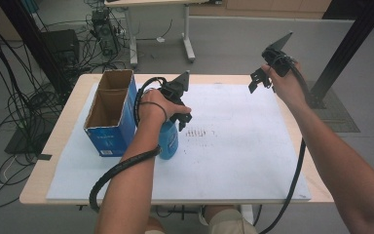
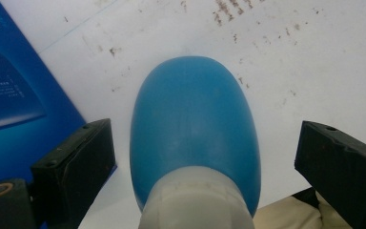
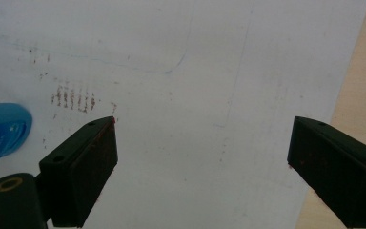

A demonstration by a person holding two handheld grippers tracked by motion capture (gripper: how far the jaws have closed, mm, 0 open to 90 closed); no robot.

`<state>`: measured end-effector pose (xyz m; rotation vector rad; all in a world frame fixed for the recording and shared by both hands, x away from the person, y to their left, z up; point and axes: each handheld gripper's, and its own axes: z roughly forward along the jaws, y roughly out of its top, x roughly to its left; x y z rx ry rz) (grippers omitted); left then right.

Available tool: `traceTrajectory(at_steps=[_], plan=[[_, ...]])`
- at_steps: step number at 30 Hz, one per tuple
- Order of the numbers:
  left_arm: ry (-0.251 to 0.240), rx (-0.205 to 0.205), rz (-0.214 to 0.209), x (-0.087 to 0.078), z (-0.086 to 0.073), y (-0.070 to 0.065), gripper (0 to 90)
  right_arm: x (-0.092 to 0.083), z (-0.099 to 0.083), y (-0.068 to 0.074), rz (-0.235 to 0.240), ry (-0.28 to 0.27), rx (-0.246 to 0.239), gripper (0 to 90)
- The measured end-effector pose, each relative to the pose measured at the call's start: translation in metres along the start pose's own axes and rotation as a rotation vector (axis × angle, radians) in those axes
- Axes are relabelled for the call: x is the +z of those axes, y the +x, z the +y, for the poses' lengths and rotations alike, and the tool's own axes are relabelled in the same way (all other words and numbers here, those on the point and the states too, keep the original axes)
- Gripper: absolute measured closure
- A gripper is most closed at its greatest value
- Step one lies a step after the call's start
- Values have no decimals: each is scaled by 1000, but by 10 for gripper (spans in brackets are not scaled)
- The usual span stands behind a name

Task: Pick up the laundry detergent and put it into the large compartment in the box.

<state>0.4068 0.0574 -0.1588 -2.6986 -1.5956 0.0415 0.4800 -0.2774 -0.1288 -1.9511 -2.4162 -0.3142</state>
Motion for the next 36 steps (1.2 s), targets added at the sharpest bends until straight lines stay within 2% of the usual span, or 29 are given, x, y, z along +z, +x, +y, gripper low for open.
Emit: traceTrajectory(at_steps=[28, 33, 36], plan=[[11, -2, -3, 9, -1, 1, 84, 1, 1, 3, 1, 0, -5, 96], [4, 15, 22, 10, -3, -3, 175, 1, 1, 2, 0, 0, -8, 96], [8, 19, 25, 10, -2, -4, 188, 1, 1, 2, -1, -1, -5, 96]])
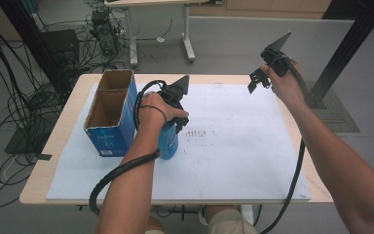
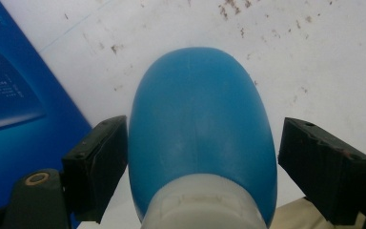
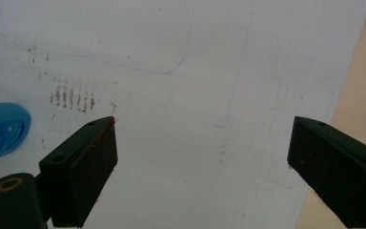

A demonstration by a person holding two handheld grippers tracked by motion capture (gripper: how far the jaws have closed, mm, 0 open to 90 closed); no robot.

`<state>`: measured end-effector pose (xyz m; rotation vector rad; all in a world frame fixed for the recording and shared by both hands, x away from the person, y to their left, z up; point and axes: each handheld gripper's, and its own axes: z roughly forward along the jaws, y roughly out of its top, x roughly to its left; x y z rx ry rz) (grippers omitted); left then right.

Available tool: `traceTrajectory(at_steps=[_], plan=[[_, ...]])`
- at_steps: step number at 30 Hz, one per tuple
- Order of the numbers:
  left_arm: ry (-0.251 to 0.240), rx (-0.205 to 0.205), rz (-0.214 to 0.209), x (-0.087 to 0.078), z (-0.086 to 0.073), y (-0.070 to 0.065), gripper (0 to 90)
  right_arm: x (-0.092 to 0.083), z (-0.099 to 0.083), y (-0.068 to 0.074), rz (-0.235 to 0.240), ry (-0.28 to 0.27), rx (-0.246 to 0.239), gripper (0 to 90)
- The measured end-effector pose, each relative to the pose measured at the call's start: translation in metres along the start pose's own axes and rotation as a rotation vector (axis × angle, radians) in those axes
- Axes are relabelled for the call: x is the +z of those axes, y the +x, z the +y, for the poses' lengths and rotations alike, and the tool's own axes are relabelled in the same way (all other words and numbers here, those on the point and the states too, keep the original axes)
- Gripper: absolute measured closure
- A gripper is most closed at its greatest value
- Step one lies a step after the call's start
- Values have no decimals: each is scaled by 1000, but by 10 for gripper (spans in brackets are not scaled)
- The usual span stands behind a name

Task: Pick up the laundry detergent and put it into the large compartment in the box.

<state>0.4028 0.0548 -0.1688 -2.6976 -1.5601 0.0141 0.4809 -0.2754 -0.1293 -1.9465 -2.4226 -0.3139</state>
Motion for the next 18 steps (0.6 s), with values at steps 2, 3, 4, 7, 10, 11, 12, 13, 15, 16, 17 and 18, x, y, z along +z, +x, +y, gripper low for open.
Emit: traceTrajectory(at_steps=[2, 3, 4, 7, 10, 11, 12, 13, 15, 16, 17, 18], plan=[[1, 4, 3, 1, 0, -1, 219, 0, 0, 0, 1, 0, 1, 96], [0, 5, 4, 1, 0, -1, 236, 0, -1, -1, 1, -2, 1, 95], [3, 4, 2, 2, 1, -1, 251, 0, -1, -1, 2, -2, 1, 95], [1, 13, 20, 1, -1, -4, 311, -1, -1, 0, 3, -6, -2, 95], [-4, 11, 19, 0, -2, -1, 363, -1, -1, 0, 3, -6, 0, 95], [-4, 10, 16, 0, -3, 0, 365, -1, -1, 0, 2, -6, 1, 95], [-6, 10, 15, 0, -3, 1, 365, -1, -1, 0, 2, -6, 1, 95], [-7, 11, 14, 0, -4, 1, 366, -1, -1, 0, 2, -5, -1, 95], [-7, 11, 15, 0, -3, 0, 367, -1, -1, 1, 2, -6, -2, 95], [-6, 9, 15, 0, -3, 0, 367, -1, -1, 1, 2, -6, -2, 95], [-3, 10, 16, 0, -2, 0, 367, -1, -1, 0, 3, -6, -1, 95], [-2, 10, 15, 0, -2, 0, 367, -1, -1, 0, 3, -5, -2, 95]])
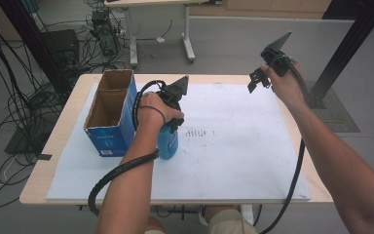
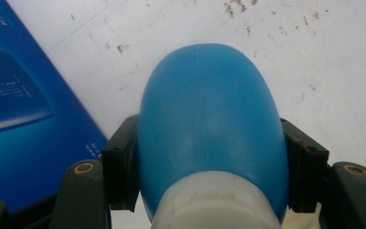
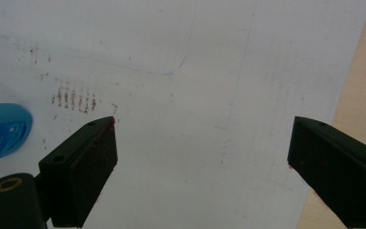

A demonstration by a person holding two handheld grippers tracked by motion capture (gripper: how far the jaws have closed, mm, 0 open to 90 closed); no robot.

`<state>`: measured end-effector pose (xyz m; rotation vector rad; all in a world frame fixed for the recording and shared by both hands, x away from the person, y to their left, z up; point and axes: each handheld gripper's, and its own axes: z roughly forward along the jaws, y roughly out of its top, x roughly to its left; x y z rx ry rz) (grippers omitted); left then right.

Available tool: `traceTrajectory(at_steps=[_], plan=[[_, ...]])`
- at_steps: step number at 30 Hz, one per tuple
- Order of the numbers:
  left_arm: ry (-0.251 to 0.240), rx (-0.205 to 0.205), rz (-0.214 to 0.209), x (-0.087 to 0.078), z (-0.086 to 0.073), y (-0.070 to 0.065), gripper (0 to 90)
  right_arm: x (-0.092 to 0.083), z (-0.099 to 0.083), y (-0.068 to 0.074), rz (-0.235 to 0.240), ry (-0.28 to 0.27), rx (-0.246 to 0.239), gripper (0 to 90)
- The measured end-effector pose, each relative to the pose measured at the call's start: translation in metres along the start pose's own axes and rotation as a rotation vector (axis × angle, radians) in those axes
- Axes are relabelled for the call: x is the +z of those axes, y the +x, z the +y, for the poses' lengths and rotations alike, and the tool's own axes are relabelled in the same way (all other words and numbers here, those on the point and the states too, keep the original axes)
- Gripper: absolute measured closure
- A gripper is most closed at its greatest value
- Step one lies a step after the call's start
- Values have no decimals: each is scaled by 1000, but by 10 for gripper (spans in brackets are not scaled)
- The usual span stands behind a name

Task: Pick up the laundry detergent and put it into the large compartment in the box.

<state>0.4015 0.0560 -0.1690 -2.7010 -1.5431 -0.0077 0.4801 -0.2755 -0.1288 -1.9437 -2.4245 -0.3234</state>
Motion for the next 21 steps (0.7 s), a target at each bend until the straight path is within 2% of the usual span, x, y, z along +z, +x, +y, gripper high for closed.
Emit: traceTrajectory(at_steps=[7, 21], plan=[[-12, -9, -10, 0, -3, 4, 370, -1, -1, -2, 0, -3, 3, 95], [-9, -6, -10, 0, -2, 5, 370, 0, -1, 0, 2, -1, 0, 94]])
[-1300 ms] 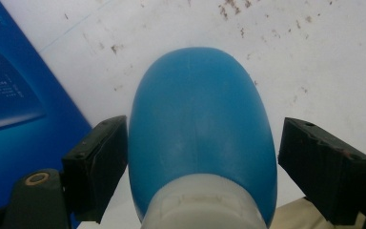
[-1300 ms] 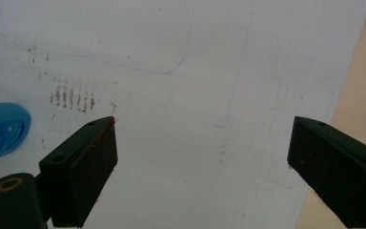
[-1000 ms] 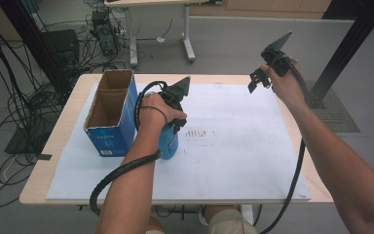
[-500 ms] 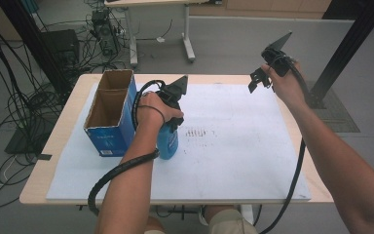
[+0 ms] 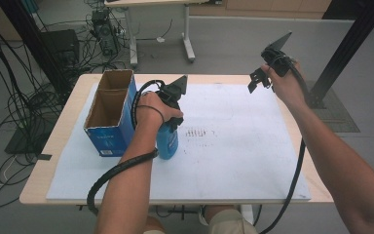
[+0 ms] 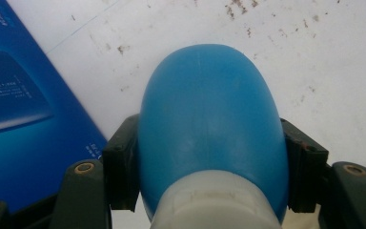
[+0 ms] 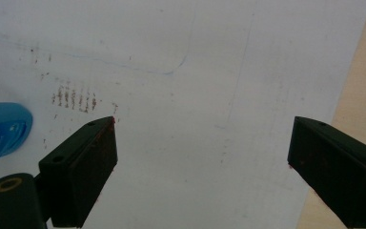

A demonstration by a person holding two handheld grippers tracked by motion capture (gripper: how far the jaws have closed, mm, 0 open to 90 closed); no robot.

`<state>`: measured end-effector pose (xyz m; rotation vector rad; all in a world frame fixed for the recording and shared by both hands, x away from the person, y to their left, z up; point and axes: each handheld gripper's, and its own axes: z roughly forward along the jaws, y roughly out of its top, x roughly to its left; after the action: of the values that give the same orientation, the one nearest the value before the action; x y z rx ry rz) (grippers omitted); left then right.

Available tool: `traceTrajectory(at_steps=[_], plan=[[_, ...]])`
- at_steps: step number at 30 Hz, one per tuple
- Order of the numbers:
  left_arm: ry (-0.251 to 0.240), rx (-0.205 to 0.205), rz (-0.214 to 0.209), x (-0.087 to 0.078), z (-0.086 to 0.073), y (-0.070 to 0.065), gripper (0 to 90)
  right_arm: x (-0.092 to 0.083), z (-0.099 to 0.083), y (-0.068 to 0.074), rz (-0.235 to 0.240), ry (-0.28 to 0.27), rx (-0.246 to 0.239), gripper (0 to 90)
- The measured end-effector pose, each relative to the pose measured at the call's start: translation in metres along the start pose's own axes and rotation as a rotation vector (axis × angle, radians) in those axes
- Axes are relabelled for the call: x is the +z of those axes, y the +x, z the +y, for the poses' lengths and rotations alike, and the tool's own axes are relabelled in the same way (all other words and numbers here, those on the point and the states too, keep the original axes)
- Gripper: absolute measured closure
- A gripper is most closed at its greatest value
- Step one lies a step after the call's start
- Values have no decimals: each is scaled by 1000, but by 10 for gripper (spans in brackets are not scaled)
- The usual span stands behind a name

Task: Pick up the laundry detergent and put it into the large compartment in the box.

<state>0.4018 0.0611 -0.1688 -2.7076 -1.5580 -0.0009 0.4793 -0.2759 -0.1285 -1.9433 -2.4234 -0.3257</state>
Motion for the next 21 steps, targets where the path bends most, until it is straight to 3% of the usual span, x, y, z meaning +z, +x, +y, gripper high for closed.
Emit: traceTrajectory(at_steps=[21], plan=[[-9, 1, -7, 0, -2, 2, 370, 4, 1, 6, -5, 2, -7, 94]])
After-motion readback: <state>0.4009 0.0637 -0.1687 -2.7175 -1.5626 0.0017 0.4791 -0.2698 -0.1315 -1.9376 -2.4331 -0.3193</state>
